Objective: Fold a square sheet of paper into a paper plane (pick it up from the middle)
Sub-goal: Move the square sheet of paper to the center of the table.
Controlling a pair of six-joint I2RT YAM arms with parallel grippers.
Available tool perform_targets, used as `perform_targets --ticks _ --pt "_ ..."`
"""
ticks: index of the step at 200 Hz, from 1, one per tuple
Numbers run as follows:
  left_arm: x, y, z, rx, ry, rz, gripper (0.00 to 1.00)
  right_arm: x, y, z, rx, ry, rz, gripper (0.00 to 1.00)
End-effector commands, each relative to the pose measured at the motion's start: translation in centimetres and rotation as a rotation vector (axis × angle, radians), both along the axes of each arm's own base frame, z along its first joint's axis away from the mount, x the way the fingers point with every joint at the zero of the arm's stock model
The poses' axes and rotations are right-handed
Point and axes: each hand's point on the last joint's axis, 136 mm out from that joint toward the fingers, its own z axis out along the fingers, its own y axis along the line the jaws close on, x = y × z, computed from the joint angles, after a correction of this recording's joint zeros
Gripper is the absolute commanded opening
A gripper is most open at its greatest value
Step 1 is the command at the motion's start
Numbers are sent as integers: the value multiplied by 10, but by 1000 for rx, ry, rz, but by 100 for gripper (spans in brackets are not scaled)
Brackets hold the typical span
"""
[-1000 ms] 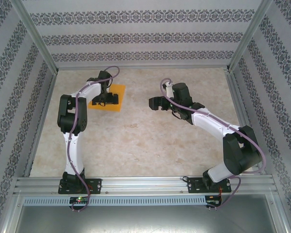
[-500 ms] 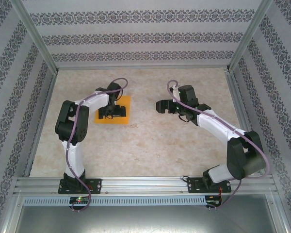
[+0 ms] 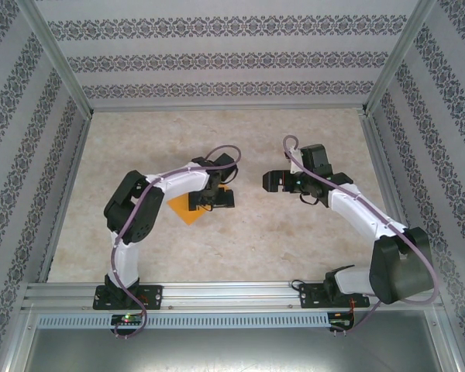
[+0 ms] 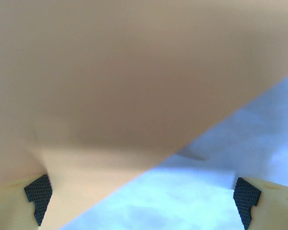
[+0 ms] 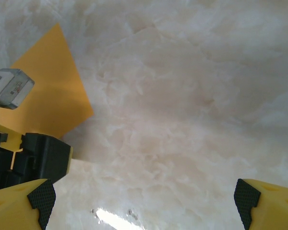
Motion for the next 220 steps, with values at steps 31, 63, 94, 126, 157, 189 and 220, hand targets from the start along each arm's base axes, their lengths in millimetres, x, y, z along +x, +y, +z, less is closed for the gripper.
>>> perform_targets --ticks 31,63,94,126,157,189,220 --pt "-12 3 34 68 -61 24 100 -14 -11 2 -2 24 19 98" --pt "16 43 63 130 -190 132 100 -13 -7 6 27 21 31 98" --pt "34 76 42 121 -218 309 100 -12 -3 13 59 17 26 98" --pt "50 89 33 155 -249 399 100 -14 2 20 99 17 31 98" --pt "52 82 1 116 -182 446 100 -18 11 23 133 39 57 98" --pt "54 74 -13 117 -139 374 100 -21 13 26 132 36 70 98" --pt "43 58 -31 102 -55 234 99 -23 13 25 125 43 74 98"
